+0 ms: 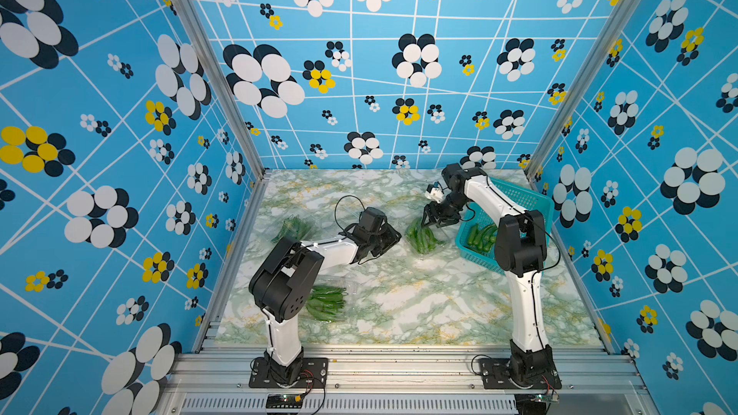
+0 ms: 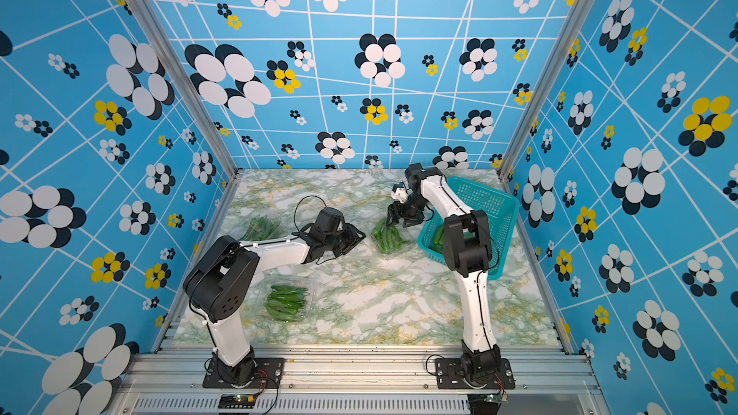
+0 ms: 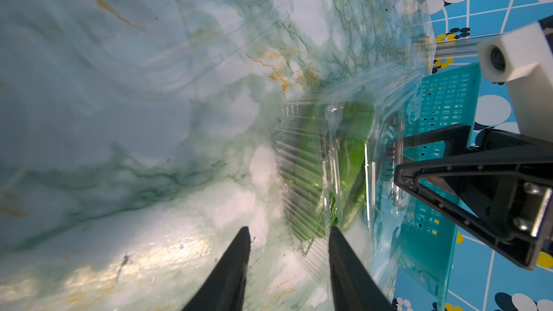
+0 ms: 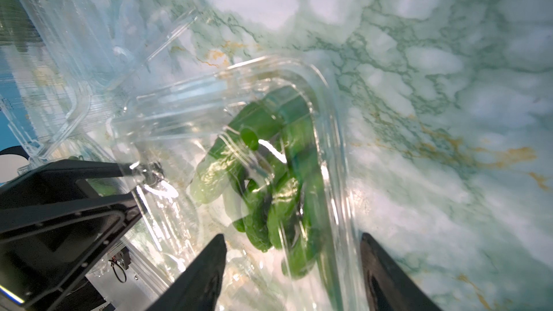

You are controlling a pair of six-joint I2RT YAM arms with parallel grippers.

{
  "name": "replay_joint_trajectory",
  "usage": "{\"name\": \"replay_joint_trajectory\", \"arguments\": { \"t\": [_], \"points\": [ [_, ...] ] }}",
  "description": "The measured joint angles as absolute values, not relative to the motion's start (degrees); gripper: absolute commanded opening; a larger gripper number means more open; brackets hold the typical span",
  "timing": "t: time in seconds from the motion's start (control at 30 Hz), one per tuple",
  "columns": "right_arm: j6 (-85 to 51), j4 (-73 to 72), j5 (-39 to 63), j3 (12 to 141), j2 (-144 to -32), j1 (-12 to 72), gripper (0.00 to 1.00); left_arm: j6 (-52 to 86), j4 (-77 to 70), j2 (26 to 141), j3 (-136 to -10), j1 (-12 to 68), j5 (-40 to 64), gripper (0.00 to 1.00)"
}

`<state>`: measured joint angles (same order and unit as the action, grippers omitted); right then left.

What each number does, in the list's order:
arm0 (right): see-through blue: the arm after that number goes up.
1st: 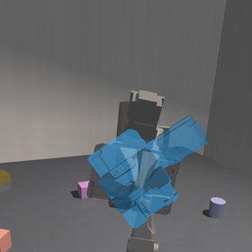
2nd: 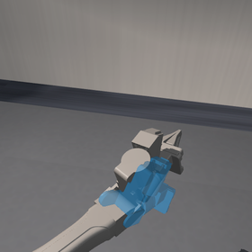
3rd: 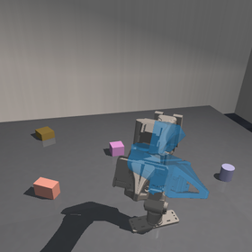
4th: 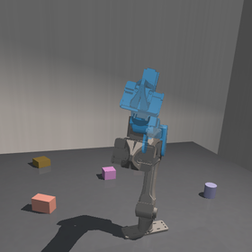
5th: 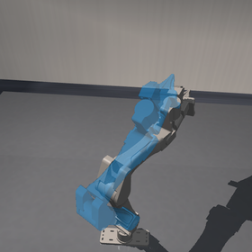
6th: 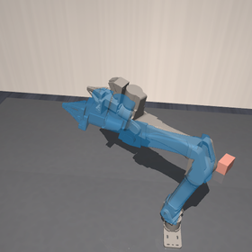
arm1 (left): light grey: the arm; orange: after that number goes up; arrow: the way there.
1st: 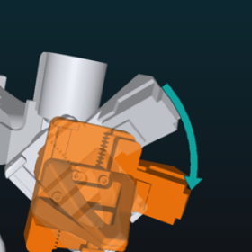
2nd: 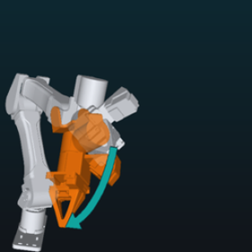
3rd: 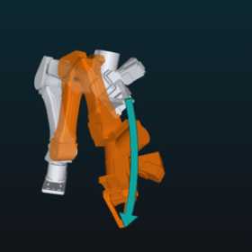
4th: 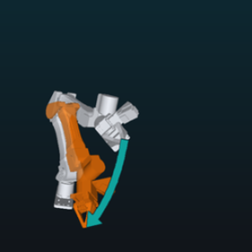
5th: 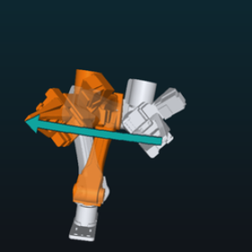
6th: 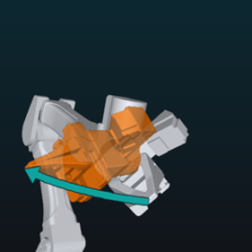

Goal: Take small green peppers out of containers
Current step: Open the packing box at the center of the board.

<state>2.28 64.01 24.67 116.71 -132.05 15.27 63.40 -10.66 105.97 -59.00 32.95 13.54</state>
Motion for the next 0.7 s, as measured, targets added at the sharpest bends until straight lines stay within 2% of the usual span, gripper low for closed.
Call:
{"name": "replay_joint_trajectory", "arguments": {
  "t": [0.7],
  "points": [
    [2.31,64.01,26.50,116.71,-132.05,15.59,0.71,63.42,-10.74,108.18,-60.90,32.95,14.15,0.45]
  ]
}}
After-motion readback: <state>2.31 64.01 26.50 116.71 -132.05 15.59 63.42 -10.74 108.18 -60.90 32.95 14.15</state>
